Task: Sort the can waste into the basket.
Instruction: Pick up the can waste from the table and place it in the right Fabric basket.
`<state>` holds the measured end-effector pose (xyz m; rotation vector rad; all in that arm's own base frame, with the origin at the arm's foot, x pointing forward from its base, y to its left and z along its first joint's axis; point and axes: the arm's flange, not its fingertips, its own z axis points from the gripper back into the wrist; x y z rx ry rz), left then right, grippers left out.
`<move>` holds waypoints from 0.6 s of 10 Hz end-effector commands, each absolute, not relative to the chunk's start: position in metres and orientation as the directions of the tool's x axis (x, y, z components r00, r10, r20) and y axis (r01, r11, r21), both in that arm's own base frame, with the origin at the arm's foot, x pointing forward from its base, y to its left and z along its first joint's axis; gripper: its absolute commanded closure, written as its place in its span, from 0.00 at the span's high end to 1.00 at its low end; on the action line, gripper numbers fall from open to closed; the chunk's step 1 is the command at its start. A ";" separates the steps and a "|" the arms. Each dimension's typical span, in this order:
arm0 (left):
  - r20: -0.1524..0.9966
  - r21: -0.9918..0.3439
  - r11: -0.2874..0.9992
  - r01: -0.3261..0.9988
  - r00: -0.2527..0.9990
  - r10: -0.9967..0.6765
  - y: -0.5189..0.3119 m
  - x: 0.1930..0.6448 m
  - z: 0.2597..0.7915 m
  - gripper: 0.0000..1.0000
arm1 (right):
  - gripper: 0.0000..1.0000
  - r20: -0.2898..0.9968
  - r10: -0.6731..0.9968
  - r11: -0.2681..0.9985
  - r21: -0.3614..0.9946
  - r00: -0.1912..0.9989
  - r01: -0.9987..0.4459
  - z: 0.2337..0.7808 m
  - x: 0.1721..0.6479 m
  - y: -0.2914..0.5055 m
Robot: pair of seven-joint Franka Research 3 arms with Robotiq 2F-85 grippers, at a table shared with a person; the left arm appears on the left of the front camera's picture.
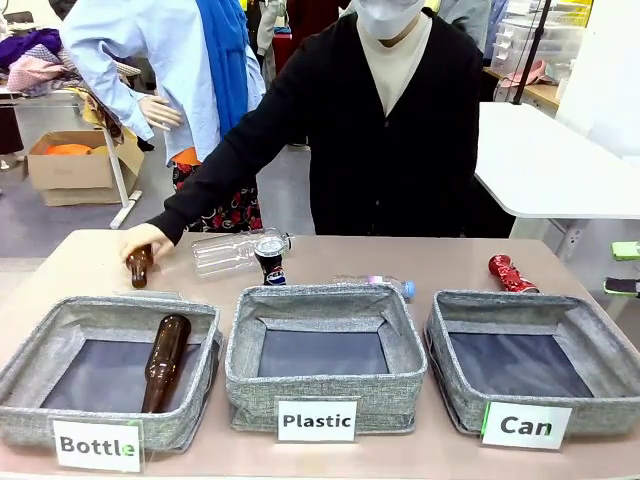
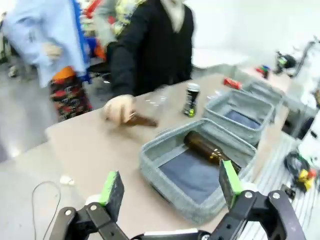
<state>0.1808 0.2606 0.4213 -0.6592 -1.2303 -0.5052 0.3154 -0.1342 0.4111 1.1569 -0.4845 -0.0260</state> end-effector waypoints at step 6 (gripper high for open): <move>0.947 -0.213 0.714 0.667 0.320 -0.015 0.236 0.278 0.416 1.00 | 1.00 0.385 -0.274 0.400 0.879 0.881 -0.259 0.411 0.318 -0.135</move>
